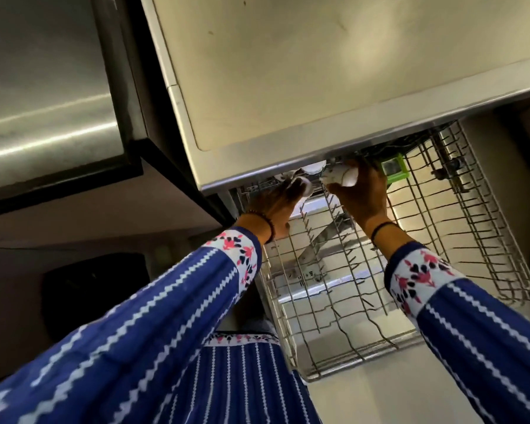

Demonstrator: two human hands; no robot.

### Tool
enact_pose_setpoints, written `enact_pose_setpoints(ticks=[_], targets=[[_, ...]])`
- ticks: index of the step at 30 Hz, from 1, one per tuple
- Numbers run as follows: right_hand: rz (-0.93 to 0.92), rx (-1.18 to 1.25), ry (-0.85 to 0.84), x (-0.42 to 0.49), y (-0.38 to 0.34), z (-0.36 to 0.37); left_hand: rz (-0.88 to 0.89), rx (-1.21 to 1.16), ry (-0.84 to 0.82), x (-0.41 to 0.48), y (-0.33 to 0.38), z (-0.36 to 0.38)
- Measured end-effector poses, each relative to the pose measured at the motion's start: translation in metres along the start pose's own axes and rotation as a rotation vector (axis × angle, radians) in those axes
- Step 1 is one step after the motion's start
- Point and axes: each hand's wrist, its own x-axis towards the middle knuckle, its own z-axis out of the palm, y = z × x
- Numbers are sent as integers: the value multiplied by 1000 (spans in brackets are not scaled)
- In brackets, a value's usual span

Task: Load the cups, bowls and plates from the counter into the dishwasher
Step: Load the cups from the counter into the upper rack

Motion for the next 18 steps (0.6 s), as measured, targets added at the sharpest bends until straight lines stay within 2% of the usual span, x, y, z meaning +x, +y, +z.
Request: enact_pose_setpoints(ticks=[3,5,10,18], targets=[[-32,-55,-28,15,4,9,-4,168,-56,5,-16,5],[-4,-57,-74,21,7,15,21,236,-26,8,-25,10],[17,-72,-154,29,16,27,30,264,-17,8,-29,16],[-75,-111,-232,35,30,26,27,278,17,7,-28,18]])
